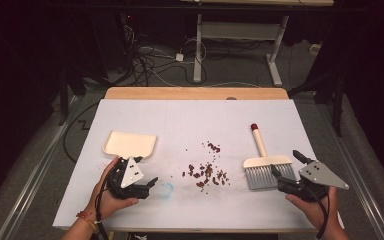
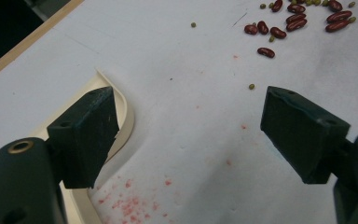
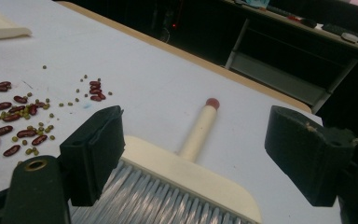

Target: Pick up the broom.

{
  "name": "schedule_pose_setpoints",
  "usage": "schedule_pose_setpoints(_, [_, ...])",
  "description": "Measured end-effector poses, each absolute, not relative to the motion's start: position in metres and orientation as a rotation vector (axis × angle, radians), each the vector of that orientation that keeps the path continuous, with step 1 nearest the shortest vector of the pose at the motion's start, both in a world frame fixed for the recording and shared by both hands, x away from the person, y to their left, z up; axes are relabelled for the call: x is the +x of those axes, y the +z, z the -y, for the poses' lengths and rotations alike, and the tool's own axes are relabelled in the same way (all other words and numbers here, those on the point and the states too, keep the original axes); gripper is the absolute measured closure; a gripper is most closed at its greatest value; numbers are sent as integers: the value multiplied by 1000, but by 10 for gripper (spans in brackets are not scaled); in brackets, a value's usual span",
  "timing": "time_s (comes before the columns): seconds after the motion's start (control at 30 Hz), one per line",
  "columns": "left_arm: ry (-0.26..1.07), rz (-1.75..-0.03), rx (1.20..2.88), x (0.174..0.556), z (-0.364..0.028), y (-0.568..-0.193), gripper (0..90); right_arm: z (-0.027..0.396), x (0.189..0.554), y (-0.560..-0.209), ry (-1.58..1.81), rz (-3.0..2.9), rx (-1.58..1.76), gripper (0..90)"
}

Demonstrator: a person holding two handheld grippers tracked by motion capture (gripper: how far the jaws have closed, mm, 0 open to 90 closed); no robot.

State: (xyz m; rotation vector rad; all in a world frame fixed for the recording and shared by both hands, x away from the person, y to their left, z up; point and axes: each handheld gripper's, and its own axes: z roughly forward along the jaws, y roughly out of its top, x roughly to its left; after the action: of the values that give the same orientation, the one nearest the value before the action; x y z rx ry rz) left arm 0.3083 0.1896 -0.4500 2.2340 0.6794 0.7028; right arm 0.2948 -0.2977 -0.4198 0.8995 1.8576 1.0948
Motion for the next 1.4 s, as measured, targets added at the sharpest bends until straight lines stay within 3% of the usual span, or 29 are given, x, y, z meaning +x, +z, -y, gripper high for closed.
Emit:
schedule_pose_setpoints(0.3, [693,-662,2249,310,-185,-451,184,295,312,-416,990,-1908,950,295])
schedule_pose_setpoints(0.57, [677,-648,2260,312,-182,-450,185,286,373,-407,925,-2038,1133,304])
schedule_pose_setpoints(0.63, [665,-645,2256,312,-183,-450,185,278,406,-408,849,-2090,1258,333])
schedule_pose_setpoints(0.83, [648,-633,2262,312,-185,-451,186,263,449,-429,755,-2154,1367,395])
schedule_pose_setpoints(1.13, [646,-633,2287,310,-186,-453,186,267,472,-456,662,-2205,1514,462])
schedule_pose_setpoints(1.23, [641,-636,2288,309,-184,-454,186,263,477,-453,622,-2261,1498,579])
schedule_pose_setpoints(1.4, [640,-626,2294,308,-183,-453,186,262,483,-450,606,-2302,1522,628])
